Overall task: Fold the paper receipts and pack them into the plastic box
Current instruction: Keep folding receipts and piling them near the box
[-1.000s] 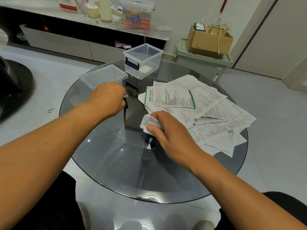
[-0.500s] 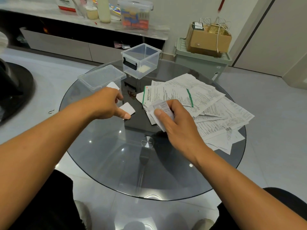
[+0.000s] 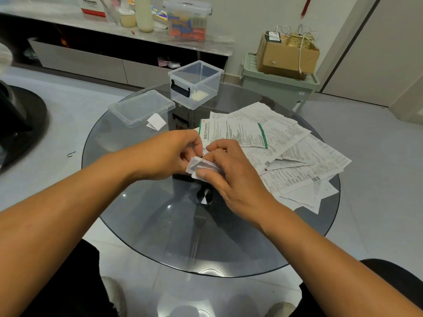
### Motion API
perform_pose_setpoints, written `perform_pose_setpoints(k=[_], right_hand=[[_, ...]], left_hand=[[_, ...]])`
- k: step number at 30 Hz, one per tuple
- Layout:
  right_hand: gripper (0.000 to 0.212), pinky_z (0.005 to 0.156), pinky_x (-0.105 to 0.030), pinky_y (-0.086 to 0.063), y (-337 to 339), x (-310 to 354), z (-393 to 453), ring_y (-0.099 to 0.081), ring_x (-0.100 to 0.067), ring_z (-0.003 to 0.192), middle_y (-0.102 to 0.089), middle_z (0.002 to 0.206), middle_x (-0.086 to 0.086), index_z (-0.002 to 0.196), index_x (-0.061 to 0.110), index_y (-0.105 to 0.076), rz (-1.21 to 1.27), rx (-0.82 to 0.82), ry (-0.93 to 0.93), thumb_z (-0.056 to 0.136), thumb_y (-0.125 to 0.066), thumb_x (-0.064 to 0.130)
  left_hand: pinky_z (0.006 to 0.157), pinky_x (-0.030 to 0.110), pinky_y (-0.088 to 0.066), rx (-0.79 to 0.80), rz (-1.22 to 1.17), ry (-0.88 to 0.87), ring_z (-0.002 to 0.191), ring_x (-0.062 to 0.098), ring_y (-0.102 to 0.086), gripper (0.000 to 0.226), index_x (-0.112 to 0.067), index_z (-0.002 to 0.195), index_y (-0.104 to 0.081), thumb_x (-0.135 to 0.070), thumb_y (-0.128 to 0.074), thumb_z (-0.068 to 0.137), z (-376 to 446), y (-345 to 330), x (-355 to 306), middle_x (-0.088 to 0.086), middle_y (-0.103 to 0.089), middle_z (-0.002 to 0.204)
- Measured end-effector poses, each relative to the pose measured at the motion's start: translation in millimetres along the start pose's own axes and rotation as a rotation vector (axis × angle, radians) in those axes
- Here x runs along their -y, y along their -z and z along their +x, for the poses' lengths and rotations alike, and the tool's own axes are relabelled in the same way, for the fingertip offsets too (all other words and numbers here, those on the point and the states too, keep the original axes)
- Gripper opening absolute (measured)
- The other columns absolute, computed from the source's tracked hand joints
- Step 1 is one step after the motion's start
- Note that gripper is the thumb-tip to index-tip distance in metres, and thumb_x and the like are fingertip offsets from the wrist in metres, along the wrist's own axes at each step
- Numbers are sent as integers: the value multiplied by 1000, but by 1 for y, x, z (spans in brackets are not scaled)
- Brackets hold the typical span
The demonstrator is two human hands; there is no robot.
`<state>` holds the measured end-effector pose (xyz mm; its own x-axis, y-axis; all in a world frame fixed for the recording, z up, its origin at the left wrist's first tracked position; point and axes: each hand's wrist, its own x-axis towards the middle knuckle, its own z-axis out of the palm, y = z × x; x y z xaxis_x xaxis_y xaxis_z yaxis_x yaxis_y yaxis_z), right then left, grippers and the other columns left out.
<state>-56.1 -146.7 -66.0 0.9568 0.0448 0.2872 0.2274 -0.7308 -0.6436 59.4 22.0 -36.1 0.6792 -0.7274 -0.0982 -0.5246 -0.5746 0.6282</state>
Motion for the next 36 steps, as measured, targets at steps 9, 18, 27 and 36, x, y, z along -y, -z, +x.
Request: perform_pose_setpoints(k=[9,18,27,36], right_hand=[[59,77,-38,-30,-16,0,-1,-39,-21,95,-52,112,4,160,31,-24,-547,97,75,106,-47,38],[24,69,-36,-26,-15,7,0,-41,-22,86,-51,101,-2,115,21,-56,-616,159,133,94,-67,23],[17,76,-33,-29,3,1,12,-43,-19,94,-44,99,8,101,26,-52,-321,153,-49,108,-46,40],[12,86,-37,-45,13,-6,28,-51,-14,96,-53,101,10,99,29,-50,48,77,-210,105,-54,40]], left_hand=[[71,26,-54,183,-112,27,77,8,-69,50,-30,114,-52,-8,-82,81,-13,6,-2,-8,-76,89],[78,27,-60,-99,-96,118,83,7,-69,37,-37,123,-61,-18,-71,92,-1,35,6,-14,-70,105],[76,39,-59,-218,357,464,73,26,-72,43,-2,97,-72,-43,-79,84,61,86,28,7,-73,85],[74,34,-55,-212,242,518,77,31,-72,23,-4,90,-70,-26,-77,89,78,50,62,14,-74,85]])
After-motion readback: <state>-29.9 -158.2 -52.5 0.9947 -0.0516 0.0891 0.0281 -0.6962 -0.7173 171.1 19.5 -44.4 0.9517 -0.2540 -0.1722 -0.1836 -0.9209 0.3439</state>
